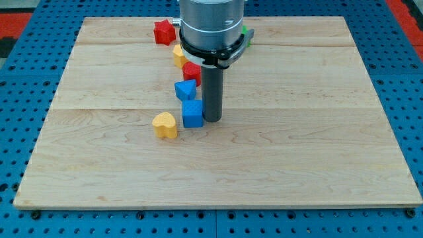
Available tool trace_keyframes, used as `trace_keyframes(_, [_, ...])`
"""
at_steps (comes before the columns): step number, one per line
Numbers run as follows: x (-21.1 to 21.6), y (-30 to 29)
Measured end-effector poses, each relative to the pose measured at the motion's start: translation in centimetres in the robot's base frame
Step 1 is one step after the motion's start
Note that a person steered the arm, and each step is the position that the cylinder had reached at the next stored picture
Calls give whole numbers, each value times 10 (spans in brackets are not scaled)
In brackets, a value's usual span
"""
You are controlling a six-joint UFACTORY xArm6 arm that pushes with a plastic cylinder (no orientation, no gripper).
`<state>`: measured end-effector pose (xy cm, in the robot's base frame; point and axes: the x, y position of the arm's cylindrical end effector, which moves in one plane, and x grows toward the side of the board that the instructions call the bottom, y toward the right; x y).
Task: Slide the yellow heart to the bottom side of the blue cube
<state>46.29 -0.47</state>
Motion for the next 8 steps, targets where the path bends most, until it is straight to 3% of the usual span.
trace_keyframes(1, [1, -2])
trace_keyframes(2, [60, 15])
trace_keyframes(3, [97, -61])
trace_keyframes(4, [74, -136])
trace_keyframes(5, [5, -134])
trace_keyframes(6, [-30, -102])
trace_keyframes(8, [12, -62])
